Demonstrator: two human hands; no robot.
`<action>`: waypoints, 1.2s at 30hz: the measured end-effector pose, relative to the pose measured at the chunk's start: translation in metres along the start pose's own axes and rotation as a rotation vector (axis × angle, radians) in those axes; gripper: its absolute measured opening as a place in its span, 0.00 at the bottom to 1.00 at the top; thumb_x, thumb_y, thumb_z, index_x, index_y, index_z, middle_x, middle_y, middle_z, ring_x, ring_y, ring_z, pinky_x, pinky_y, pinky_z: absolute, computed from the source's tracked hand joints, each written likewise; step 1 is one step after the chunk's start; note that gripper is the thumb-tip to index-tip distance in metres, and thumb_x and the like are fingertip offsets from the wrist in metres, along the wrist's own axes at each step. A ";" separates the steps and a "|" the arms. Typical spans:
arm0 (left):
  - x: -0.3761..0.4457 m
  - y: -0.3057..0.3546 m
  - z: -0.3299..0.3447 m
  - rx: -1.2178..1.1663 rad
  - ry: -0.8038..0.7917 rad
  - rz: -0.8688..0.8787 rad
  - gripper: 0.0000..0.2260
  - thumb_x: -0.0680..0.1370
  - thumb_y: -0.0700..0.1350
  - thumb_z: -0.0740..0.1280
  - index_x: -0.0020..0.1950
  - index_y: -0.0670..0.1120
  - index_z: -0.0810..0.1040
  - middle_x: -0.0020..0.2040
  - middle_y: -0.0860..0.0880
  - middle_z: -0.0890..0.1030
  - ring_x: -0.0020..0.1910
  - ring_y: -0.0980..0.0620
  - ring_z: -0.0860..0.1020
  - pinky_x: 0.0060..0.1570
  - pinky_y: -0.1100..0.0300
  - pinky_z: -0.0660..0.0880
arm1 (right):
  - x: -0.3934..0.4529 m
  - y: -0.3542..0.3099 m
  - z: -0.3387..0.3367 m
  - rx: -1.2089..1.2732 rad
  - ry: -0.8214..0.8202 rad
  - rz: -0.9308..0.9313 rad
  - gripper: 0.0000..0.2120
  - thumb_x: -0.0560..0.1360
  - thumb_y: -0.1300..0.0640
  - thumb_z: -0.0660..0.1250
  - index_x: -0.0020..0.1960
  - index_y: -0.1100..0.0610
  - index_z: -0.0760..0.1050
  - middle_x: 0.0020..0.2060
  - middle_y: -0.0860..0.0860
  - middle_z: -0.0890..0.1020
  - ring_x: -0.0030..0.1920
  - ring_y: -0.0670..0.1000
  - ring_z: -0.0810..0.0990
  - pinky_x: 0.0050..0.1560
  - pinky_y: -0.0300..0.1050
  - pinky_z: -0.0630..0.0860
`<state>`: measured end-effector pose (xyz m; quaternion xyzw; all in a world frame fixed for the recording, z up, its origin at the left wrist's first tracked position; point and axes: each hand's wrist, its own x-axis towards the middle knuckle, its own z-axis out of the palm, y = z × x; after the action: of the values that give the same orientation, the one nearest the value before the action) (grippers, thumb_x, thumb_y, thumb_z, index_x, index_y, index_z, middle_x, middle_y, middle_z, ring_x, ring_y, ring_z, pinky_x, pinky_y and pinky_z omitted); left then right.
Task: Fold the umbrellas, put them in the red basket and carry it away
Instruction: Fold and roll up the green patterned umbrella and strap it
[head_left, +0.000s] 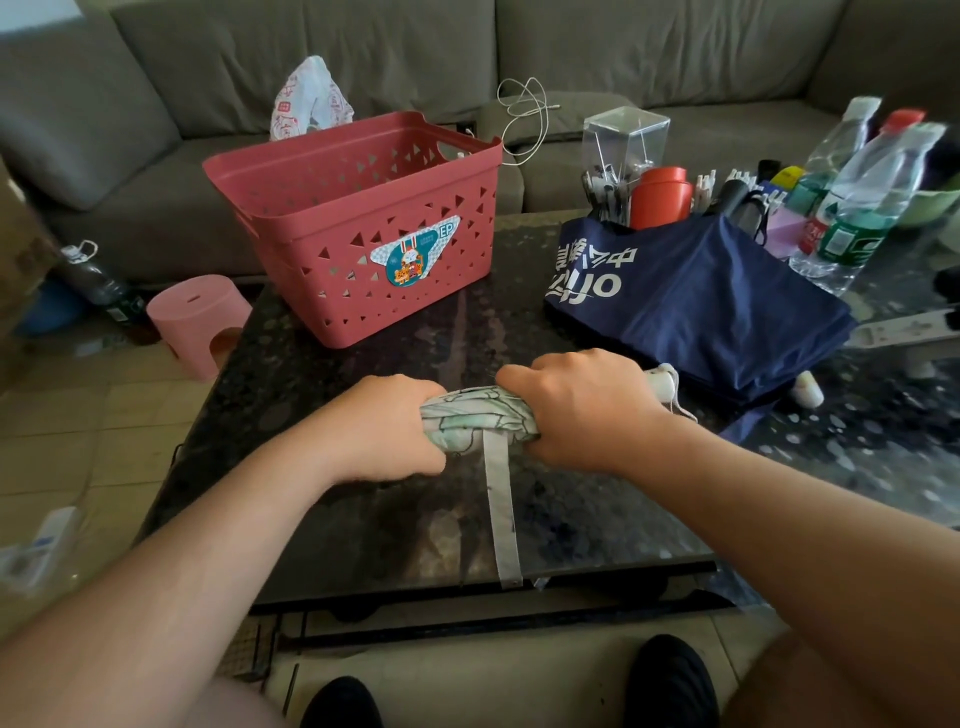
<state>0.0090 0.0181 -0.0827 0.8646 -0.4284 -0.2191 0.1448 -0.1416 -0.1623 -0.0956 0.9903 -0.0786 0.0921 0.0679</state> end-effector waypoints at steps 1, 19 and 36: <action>-0.001 -0.001 0.003 0.103 0.035 0.024 0.12 0.66 0.54 0.74 0.47 0.60 0.78 0.40 0.59 0.84 0.40 0.56 0.82 0.40 0.52 0.82 | 0.001 -0.001 -0.001 0.004 -0.035 0.006 0.17 0.71 0.43 0.69 0.57 0.44 0.71 0.41 0.46 0.77 0.42 0.56 0.80 0.34 0.46 0.70; -0.004 0.017 0.000 0.213 0.112 0.026 0.08 0.66 0.49 0.72 0.37 0.47 0.76 0.32 0.50 0.80 0.34 0.47 0.80 0.30 0.55 0.73 | -0.005 -0.001 -0.013 0.113 -0.186 0.101 0.25 0.71 0.42 0.70 0.64 0.40 0.66 0.48 0.44 0.79 0.48 0.55 0.79 0.41 0.49 0.76; -0.004 0.007 0.026 -0.232 0.865 0.299 0.18 0.71 0.41 0.75 0.53 0.49 0.69 0.60 0.49 0.67 0.61 0.44 0.71 0.64 0.44 0.74 | 0.003 0.020 -0.025 0.316 -0.085 0.345 0.18 0.64 0.43 0.72 0.52 0.44 0.74 0.38 0.44 0.80 0.41 0.55 0.79 0.38 0.49 0.76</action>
<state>-0.0107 0.0157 -0.1010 0.7833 -0.4213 0.1382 0.4357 -0.1465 -0.1789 -0.0678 0.9635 -0.2342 0.0718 -0.1082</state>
